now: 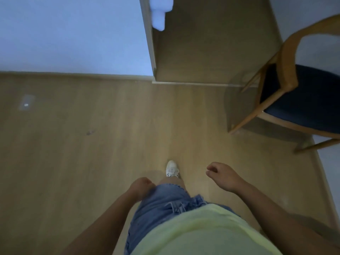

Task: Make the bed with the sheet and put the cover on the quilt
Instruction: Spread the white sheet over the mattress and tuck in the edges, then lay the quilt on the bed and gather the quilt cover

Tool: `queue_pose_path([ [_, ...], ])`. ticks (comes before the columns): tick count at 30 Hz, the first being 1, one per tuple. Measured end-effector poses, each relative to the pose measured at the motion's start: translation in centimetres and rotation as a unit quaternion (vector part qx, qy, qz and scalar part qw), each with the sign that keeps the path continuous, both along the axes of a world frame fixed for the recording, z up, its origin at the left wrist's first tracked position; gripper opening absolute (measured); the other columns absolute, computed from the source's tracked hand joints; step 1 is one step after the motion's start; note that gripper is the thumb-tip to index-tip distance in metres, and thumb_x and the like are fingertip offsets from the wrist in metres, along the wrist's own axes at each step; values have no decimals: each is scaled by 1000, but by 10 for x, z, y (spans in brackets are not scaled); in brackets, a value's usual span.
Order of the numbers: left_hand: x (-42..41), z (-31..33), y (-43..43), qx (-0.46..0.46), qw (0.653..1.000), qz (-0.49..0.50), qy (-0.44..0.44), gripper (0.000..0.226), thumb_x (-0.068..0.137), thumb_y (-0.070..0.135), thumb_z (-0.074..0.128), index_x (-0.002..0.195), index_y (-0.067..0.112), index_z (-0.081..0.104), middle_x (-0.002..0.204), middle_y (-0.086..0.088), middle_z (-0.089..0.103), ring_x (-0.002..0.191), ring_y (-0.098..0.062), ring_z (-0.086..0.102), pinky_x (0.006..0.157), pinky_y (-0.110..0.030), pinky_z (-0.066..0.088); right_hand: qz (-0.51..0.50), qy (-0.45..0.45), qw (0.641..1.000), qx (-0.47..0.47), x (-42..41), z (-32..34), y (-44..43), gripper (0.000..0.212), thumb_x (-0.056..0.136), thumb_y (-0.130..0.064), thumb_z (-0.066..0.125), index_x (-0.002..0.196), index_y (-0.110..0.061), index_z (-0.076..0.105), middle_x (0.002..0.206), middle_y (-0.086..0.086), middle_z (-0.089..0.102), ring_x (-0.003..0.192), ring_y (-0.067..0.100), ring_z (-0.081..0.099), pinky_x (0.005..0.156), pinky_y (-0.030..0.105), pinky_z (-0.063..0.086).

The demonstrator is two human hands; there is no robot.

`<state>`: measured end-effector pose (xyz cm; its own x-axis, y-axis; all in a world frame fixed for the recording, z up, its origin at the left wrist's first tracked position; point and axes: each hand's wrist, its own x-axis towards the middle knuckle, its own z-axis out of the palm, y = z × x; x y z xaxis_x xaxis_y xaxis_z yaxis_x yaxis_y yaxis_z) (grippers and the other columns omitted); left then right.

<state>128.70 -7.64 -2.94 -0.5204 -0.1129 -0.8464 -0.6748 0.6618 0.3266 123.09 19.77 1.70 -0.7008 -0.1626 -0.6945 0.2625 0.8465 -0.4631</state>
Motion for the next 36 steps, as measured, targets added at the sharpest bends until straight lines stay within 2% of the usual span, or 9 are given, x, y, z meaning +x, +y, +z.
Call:
queue_pose_path([
  [5, -199, 12, -6, -11, 1000, 22, -5, 29, 96, 20, 51, 116, 2, 61, 118, -17, 61, 105, -27, 58, 91, -31, 45, -14, 15, 1000, -11, -170, 22, 5, 30, 96, -25, 50, 120, -7, 58, 118, 8, 61, 106, 20, 56, 83, 26, 41],
  [8, -305, 14, 4, 1, 999, 37, 21, 27, 92, 21, 59, 108, 0, 63, 114, -21, 63, 108, -36, 59, 91, -38, 48, -23, 12, 1000, -17, -260, 23, 16, 28, 96, -24, 49, 117, -8, 59, 117, 8, 62, 101, 17, 55, 77, 24, 36],
  [15, -535, 19, 69, 48, 988, 127, 68, 9, 92, 16, 58, 88, 9, 60, 79, -7, 60, 66, -15, 52, 59, -20, 41, 2, 37, 998, -40, -508, 18, 46, 28, 97, -21, 48, 119, -7, 59, 117, 8, 61, 100, 16, 55, 83, 26, 41],
  [18, -634, 35, 91, 59, 978, 182, 89, 10, 91, 13, 58, 82, 9, 58, 76, -7, 57, 61, -12, 48, 50, -16, 39, 44, 58, 996, -48, -624, 32, 43, 25, 95, -22, 51, 112, -6, 61, 111, 9, 64, 100, 21, 58, 82, 28, 43],
  [22, -761, 55, 91, 49, 966, 218, 133, 22, 90, 18, 60, 102, 1, 64, 98, -18, 63, 89, -28, 59, 70, -24, 40, 102, 74, 990, -57, -764, 55, 13, 24, 91, -20, 53, 105, -4, 63, 105, 9, 65, 98, 24, 59, 77, 29, 43],
  [25, -850, 65, 71, 25, 948, 272, 162, 33, 88, 25, 61, 114, 5, 62, 109, -12, 63, 100, -24, 58, 82, -26, 42, 143, 88, 983, -69, -861, 61, -20, 19, 89, -21, 52, 100, -10, 63, 99, 3, 65, 95, 20, 60, 78, 29, 44],
  [28, -941, 62, 39, 27, 927, 315, 201, 53, 92, 31, 56, 138, 9, 42, 136, -9, 49, 124, -29, 48, 103, -32, 39, 207, 123, 966, -89, -960, 59, -68, 22, 90, -19, 51, 104, -6, 61, 107, 8, 64, 99, 22, 59, 82, 30, 44],
  [31, -1028, 62, 2, 41, 896, 376, 232, 62, 92, 32, 56, 143, 8, 31, 140, -14, 46, 125, -30, 47, 99, -31, 39, 233, 156, 954, -101, -1050, 59, -124, 30, 91, -16, 50, 112, 3, 59, 117, 16, 62, 108, 27, 58, 91, 35, 46],
  [36, -1131, 73, -48, 55, 816, 529, 225, 88, 92, 41, 55, 151, 18, -5, 156, -10, 19, 139, -30, 29, 111, -40, 28, 335, 190, 916, -117, -1161, 67, -209, 41, 96, -23, 48, 134, -8, 46, 138, 8, 43, 123, 21, 47, 96, 26, 35],
])
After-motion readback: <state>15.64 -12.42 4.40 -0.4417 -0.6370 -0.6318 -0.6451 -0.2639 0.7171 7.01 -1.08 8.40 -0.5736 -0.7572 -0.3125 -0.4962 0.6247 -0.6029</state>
